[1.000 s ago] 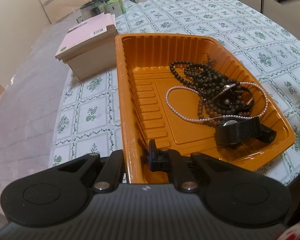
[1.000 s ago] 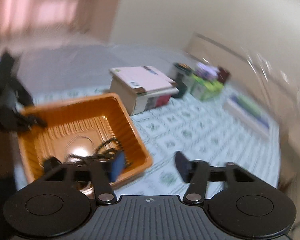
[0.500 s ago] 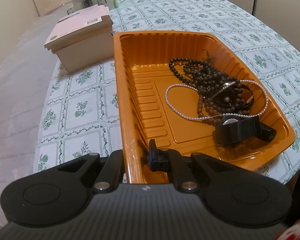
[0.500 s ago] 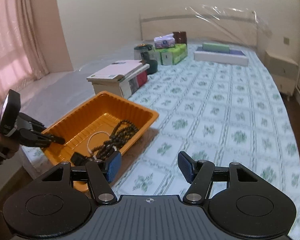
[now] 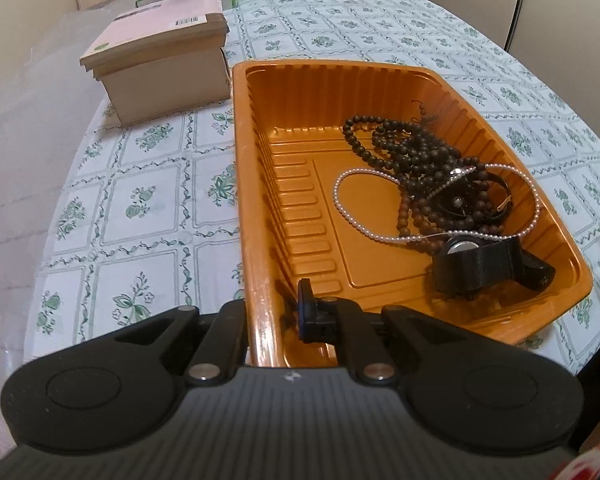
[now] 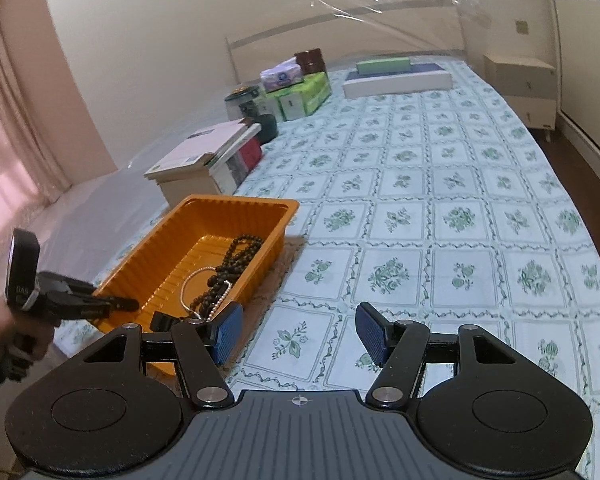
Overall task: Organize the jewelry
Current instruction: 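Set the orange tray down on the bed with the left tool, release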
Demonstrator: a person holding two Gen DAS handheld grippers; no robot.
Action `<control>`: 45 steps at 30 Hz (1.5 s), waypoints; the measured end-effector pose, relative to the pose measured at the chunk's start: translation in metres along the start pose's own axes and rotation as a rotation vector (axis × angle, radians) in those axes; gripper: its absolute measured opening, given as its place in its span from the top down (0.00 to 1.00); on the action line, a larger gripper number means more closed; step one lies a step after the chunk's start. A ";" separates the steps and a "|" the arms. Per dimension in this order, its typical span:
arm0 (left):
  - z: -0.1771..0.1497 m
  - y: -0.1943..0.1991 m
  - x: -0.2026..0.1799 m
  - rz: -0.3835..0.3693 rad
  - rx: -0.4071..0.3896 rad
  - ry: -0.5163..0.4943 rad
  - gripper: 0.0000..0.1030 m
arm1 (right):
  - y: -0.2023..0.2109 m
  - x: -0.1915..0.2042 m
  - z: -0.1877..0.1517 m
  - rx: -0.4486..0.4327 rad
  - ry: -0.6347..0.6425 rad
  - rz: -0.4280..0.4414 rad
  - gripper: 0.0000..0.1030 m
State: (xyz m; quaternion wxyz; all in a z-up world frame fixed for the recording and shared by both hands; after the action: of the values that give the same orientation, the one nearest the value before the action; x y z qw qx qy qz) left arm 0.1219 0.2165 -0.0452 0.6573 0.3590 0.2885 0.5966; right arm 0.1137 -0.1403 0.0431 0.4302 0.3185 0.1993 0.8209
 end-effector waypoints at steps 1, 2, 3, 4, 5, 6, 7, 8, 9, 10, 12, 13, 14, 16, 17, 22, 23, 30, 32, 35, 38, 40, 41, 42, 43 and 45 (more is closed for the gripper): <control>-0.001 0.000 0.001 -0.002 -0.001 0.005 0.94 | 0.001 0.000 0.000 -0.003 -0.010 0.000 0.39; -0.001 -0.001 0.002 -0.007 -0.001 0.014 0.94 | 0.001 0.000 -0.001 -0.004 -0.019 0.000 0.39; -0.002 -0.002 0.004 -0.014 0.004 0.024 0.94 | 0.001 0.000 -0.001 -0.005 -0.027 0.002 0.39; -0.003 -0.003 0.005 -0.019 0.004 0.033 0.93 | 0.003 0.000 -0.002 -0.008 -0.033 0.003 0.39; -0.004 -0.003 0.006 -0.027 0.003 0.042 0.83 | 0.002 -0.001 -0.002 -0.010 -0.038 0.002 0.39; -0.006 -0.002 0.007 -0.029 -0.003 0.054 0.76 | 0.002 -0.001 -0.002 -0.011 -0.044 0.002 0.39; -0.007 -0.001 0.008 -0.026 -0.010 0.063 0.63 | 0.003 -0.002 -0.003 -0.012 -0.051 0.003 0.39; -0.009 0.001 0.010 -0.021 -0.018 0.076 0.60 | 0.004 -0.002 -0.004 -0.012 -0.058 0.004 0.39; -0.010 0.003 0.011 -0.025 -0.020 0.090 0.60 | 0.004 -0.003 -0.005 -0.012 -0.066 0.005 0.39; -0.011 0.006 0.014 -0.029 -0.023 0.106 0.57 | 0.004 -0.004 -0.006 -0.012 -0.072 0.005 0.39; -0.012 0.014 0.019 -0.019 -0.037 0.131 0.46 | 0.005 -0.005 -0.009 -0.012 -0.085 0.006 0.39; -0.014 0.018 0.021 -0.011 -0.045 0.137 0.42 | 0.007 -0.006 -0.010 -0.011 -0.093 0.007 0.38; -0.015 0.023 0.023 -0.002 -0.055 0.147 0.40 | 0.007 -0.006 -0.012 -0.010 -0.099 0.009 0.37; -0.017 0.036 0.028 0.008 -0.084 0.179 0.36 | 0.009 -0.006 -0.016 -0.007 -0.114 0.011 0.34; -0.018 0.042 0.030 0.015 -0.101 0.194 0.34 | 0.009 -0.006 -0.018 -0.006 -0.120 0.011 0.33; -0.021 0.082 0.022 0.074 -0.213 0.245 0.14 | 0.010 -0.001 -0.028 0.010 -0.132 -0.007 0.23; -0.021 0.090 0.017 0.078 -0.236 0.244 0.10 | 0.010 0.001 -0.031 0.015 -0.124 -0.016 0.22; -0.031 0.113 -0.044 0.062 -0.287 0.185 0.00 | 0.012 0.012 -0.049 0.028 -0.068 -0.070 0.19; -0.035 0.115 -0.064 0.058 -0.285 0.160 0.00 | 0.013 0.012 -0.054 0.031 -0.063 -0.084 0.19; -0.041 0.116 -0.090 0.063 -0.281 0.148 0.00 | 0.015 0.010 -0.061 0.040 -0.065 -0.106 0.18; -0.047 0.115 -0.107 0.061 -0.238 0.197 0.00 | 0.017 0.006 -0.068 0.048 -0.091 -0.121 0.18; -0.051 0.115 -0.117 0.060 -0.213 0.233 0.00 | 0.019 0.006 -0.073 0.059 -0.094 -0.138 0.18; -0.052 0.115 -0.121 0.061 -0.199 0.240 0.00 | 0.020 0.006 -0.074 0.063 -0.091 -0.143 0.18; -0.052 0.116 -0.126 0.067 -0.190 0.248 0.00 | 0.020 0.006 -0.076 0.071 -0.083 -0.152 0.18; -0.053 0.117 -0.129 0.071 -0.187 0.255 0.00 | 0.022 0.007 -0.077 0.077 -0.077 -0.160 0.18; -0.054 0.118 -0.137 0.074 -0.176 0.263 0.01 | 0.024 0.009 -0.080 0.082 -0.067 -0.166 0.18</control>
State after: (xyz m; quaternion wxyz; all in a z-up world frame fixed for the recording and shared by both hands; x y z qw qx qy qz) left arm -0.0064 0.0914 0.0132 0.6203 0.2291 0.3051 0.6853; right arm 0.0406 -0.1500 0.0037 0.4898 0.3454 0.2437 0.7624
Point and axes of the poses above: each gripper's, at about its wrist camera, not at the fingertips, and y roughly against the way its jaws point, x to its left, z to its top, the point moved 4 cm from there along -y, roughly the way its jaws point, and after that the axes turned 2 degrees about -y, right-handed, at the moved point
